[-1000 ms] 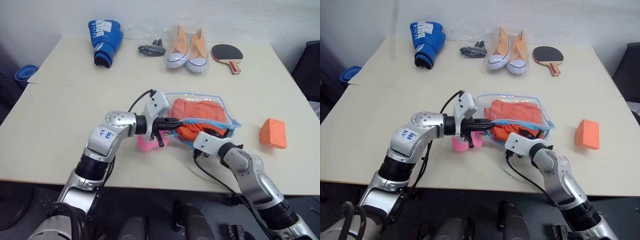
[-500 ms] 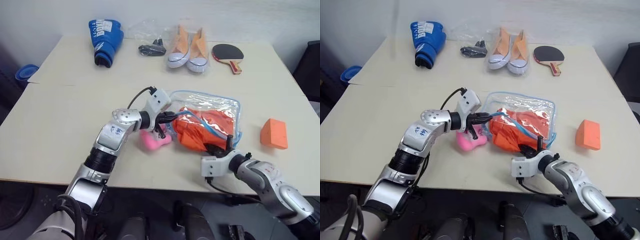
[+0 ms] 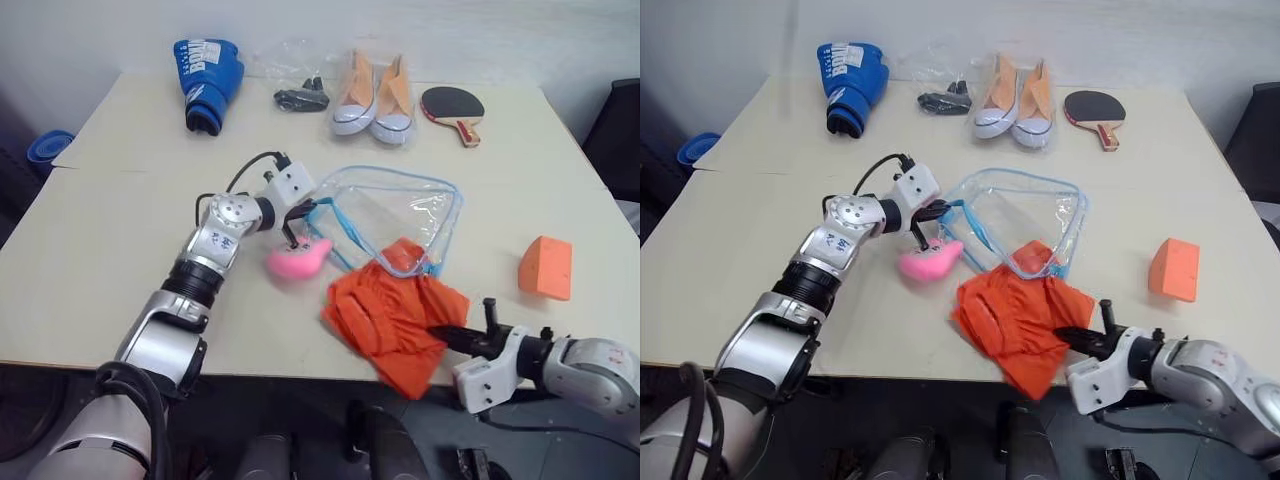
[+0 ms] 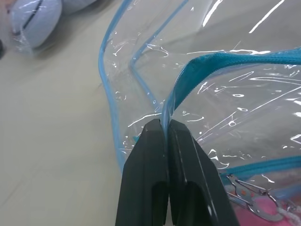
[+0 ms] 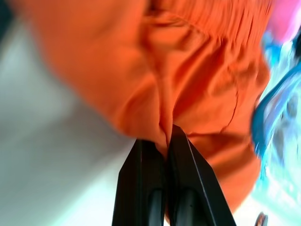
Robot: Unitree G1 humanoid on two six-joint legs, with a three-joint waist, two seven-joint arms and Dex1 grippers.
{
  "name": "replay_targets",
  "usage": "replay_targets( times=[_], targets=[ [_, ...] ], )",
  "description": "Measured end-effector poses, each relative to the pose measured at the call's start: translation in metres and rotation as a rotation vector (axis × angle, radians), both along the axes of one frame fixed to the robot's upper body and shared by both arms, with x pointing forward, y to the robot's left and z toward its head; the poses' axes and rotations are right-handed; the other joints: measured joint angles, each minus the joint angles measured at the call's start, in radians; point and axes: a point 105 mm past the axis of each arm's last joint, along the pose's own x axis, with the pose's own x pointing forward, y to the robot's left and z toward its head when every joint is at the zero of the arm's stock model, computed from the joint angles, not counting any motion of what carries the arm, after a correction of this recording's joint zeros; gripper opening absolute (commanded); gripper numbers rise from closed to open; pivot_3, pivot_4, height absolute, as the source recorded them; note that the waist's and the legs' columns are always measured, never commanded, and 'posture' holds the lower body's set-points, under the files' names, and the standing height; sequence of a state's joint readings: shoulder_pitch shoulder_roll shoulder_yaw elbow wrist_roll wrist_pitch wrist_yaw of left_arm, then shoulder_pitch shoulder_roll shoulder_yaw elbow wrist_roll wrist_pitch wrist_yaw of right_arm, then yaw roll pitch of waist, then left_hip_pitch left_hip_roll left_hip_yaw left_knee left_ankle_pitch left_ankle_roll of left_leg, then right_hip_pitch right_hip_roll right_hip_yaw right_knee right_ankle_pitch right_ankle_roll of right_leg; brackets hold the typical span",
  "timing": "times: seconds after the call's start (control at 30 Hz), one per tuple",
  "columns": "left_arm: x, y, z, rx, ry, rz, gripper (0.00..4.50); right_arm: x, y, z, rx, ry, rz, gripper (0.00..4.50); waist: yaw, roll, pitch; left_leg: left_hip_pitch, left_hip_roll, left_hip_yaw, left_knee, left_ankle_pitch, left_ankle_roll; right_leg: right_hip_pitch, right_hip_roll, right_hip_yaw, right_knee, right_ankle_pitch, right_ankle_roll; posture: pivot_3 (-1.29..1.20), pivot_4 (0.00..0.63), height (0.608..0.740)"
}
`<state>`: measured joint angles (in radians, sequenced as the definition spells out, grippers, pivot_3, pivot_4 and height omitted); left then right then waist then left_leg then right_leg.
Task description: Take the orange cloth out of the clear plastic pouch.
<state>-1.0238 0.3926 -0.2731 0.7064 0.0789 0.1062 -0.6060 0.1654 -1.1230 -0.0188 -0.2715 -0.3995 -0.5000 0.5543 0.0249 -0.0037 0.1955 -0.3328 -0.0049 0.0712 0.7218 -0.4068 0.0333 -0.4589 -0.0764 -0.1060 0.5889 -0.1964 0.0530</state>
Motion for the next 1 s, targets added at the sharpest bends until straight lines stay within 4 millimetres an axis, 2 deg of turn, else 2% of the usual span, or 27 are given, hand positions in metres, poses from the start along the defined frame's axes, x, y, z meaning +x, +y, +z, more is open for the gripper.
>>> replay_targets(
  times=[0.07,0.17,0.23,0.33,0.4,0.47,0.6,0.67,0.83,0.87,0.9,0.93,1.0],
  targets=[
    [0.003,0.012,0.002,0.027,-0.016,0.022,0.00,0.006,-0.016,0.003,-0.009,-0.012,-0.049,0.01,-0.001,0.000,0.000,0.000,0.000,0.001,0.000,0.000,0.000,-0.001,0.000,0.000,0.000,0.000,0.000,0.00,0.150,0.740],
    [0.009,0.047,0.011,0.066,-0.042,0.102,0.00,0.010,-0.046,-0.001,-0.029,0.007,-0.160,0.01,-0.003,0.000,0.000,0.000,0.001,0.002,-0.002,0.000,0.000,-0.001,0.000,0.001,-0.001,0.000,0.000,0.00,0.150,0.740],
    [0.009,0.063,0.015,0.084,-0.053,0.131,0.00,0.013,-0.062,-0.002,-0.032,0.008,-0.225,0.01,-0.002,0.000,0.000,0.000,0.000,0.002,-0.002,0.000,0.000,-0.001,0.000,0.001,-0.001,0.000,0.000,0.00,0.150,0.740],
    [0.001,0.069,0.017,0.102,-0.046,0.084,0.00,0.024,-0.092,0.004,0.021,-0.019,-0.384,0.01,0.000,0.000,0.000,0.000,0.000,0.002,-0.002,0.000,0.001,-0.001,-0.001,0.001,0.000,0.000,0.000,0.00,0.150,0.740],
    [-0.015,0.061,0.014,0.081,-0.021,-0.021,0.00,0.032,-0.113,0.011,0.137,-0.047,-0.553,0.01,0.002,0.000,0.000,-0.001,0.001,0.001,-0.001,0.000,0.001,-0.001,-0.002,0.000,-0.001,0.000,0.000,0.00,0.150,0.740],
    [-0.032,0.049,0.008,0.089,-0.003,-0.136,0.00,0.039,-0.124,0.014,0.282,-0.053,-0.697,0.01,0.000,0.000,0.000,-0.001,0.001,0.001,-0.001,0.000,0.001,-0.001,-0.003,0.000,-0.001,0.000,0.000,0.00,0.150,0.740],
    [-0.069,0.032,-0.005,0.164,0.027,-0.331,0.00,0.049,-0.118,0.010,0.545,0.001,-0.906,0.01,-0.005,0.001,0.000,0.000,0.002,0.001,-0.001,0.001,0.000,-0.002,-0.003,0.001,0.001,-0.001,-0.001,0.00,0.150,0.740],
    [-0.083,0.026,-0.008,0.182,0.042,-0.399,0.00,0.051,-0.118,0.008,0.601,0.026,-0.972,0.01,-0.003,0.002,0.001,0.000,0.002,0.001,-0.001,0.001,0.000,-0.002,-0.003,0.002,0.001,-0.001,-0.002,0.00,0.150,0.740],
    [-0.093,0.026,-0.013,0.203,0.070,-0.432,0.00,0.054,-0.102,0.017,0.657,0.076,-0.968,0.01,0.000,0.002,0.001,-0.001,0.001,0.000,-0.001,0.000,0.000,-0.002,-0.001,0.001,0.002,-0.001,-0.001,0.00,0.150,0.740],
    [-0.093,0.026,-0.014,0.204,0.074,-0.432,0.00,0.053,-0.098,0.017,0.653,0.086,-0.957,0.23,0.001,0.002,0.001,-0.001,0.001,0.000,-0.001,0.000,0.000,-0.002,-0.001,0.001,0.002,-0.001,-0.001,0.00,0.150,0.740],
    [-0.093,0.027,-0.014,0.206,0.076,-0.432,0.36,0.053,-0.095,0.015,0.648,0.098,-0.949,0.52,0.001,0.002,0.001,-0.001,0.001,0.000,-0.001,0.000,0.000,-0.002,-0.001,0.001,0.001,-0.001,-0.001,0.00,0.150,0.740],
    [-0.094,0.028,-0.015,0.210,0.078,-0.434,0.49,0.052,-0.093,0.013,0.645,0.108,-0.946,0.71,0.001,0.002,0.001,-0.001,0.000,0.000,-0.001,0.000,0.001,-0.002,-0.001,0.001,0.002,-0.001,-0.001,0.00,0.150,0.740],
    [-0.096,0.033,-0.015,0.224,0.092,-0.439,1.00,0.046,-0.091,0.010,0.637,0.134,-0.947,1.37,0.000,0.002,0.001,-0.001,0.001,0.001,-0.001,0.000,0.001,-0.003,-0.001,0.001,0.002,-0.001,-0.001,0.00,0.150,0.740]
  ],
)
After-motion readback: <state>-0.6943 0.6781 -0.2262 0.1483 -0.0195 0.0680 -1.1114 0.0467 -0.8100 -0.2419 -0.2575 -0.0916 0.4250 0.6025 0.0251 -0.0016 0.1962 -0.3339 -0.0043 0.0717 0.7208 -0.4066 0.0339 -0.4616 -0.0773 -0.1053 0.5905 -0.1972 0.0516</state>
